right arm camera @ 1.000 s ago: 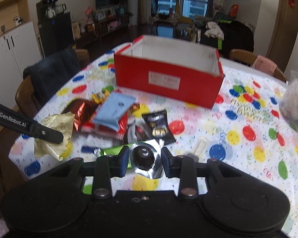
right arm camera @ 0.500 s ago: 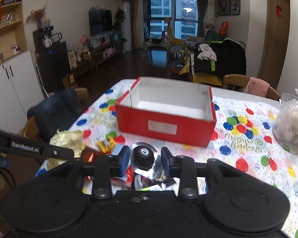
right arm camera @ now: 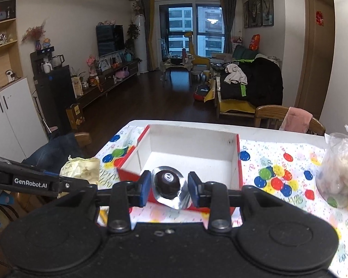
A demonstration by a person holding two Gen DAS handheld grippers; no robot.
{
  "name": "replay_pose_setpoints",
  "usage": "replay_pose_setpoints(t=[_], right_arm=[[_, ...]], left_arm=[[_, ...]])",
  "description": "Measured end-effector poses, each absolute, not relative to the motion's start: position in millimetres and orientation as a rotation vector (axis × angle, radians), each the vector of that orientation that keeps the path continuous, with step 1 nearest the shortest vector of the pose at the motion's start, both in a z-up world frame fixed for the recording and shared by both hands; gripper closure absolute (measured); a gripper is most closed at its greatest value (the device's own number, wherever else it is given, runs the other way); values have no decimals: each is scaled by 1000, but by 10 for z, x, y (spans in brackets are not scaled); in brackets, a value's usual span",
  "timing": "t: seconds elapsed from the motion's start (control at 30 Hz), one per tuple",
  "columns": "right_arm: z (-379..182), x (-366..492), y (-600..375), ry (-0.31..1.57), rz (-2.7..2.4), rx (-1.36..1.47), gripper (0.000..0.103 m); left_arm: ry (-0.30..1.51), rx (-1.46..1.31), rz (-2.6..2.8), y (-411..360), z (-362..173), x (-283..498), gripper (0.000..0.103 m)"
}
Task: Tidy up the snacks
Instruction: 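Carry the pastry bag and foil chocolate into the red box with both tools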
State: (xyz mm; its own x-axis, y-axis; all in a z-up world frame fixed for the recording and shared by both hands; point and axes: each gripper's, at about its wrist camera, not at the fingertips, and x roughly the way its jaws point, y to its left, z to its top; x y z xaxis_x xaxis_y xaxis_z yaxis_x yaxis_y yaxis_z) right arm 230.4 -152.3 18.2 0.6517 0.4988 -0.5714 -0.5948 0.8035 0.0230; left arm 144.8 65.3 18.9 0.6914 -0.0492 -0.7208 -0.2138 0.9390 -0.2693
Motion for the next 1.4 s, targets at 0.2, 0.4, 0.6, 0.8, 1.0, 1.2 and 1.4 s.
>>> replay_pose_setpoints(t=[0.2,0.4,0.6,0.8,1.0,1.2,1.4], right_arm=[[165,2811,-1398,620,614,-165,70],[109,3273,-1259,639,621,-184,70],[-63,3716,-1107,702,620,-196,70],[-407,4072,-933,791,613,-258,70],[-813,4321,-777,894,604,-338,70],[-1124,4461,-636,994,637,-405,70],[-1331,4472,-568,1073,655,-456,70]], left_arm=[[821,-320,133,729,247,1951,71],[850,-311,163,788,226,2499,71],[906,-291,196,849,25,3044,71],[977,-280,222,854,-248,3462,71],[1076,-242,222,830,-578,3829,71],[1184,-224,224,842,-915,4068,71],[1271,-178,224,788,-1182,4205,71]])
